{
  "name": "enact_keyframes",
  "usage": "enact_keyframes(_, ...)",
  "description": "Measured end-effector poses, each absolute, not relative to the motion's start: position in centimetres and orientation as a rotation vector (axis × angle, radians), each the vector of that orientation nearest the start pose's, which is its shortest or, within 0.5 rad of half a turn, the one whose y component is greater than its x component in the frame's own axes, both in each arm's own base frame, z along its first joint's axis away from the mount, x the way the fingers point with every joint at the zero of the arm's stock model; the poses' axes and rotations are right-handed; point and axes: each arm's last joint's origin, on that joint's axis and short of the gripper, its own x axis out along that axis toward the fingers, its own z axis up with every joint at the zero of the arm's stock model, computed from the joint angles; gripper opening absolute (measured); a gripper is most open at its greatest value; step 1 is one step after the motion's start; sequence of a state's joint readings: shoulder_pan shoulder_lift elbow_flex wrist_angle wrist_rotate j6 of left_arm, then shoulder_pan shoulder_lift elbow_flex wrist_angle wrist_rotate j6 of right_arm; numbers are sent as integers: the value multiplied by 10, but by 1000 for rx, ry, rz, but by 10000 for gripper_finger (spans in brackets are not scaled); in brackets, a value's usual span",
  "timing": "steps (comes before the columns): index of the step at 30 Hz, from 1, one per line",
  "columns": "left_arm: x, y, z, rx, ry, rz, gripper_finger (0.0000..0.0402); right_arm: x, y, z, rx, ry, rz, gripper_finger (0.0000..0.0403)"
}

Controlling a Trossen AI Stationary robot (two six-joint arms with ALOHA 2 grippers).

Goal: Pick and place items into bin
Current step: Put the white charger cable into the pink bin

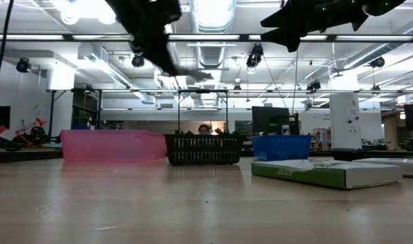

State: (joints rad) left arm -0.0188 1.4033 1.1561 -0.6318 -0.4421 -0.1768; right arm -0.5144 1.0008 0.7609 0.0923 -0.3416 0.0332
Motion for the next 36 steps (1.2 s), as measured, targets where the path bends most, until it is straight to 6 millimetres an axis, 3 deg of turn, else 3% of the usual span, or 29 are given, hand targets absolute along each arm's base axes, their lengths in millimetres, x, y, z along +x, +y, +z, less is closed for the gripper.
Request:
enact_keyframes(6,259,27,287,101,1040,503,15,200,-102,311,99,140,-176,256)
enact_keyframes(11,242,45,280,128,1093,466,15,201,-103,309,101,149,-177,251)
enact_keyframes(21,197,73,246,23,1185,411,15,204,-104,306,127,159,-180,260)
enact_keyframes(28,187,77,223,17,1237,394,20,204,-104,306,126,158,-180,254)
enact_keyframes(36,187,78,224,23,1231,405,58,204,-104,306,127,158,-180,255)
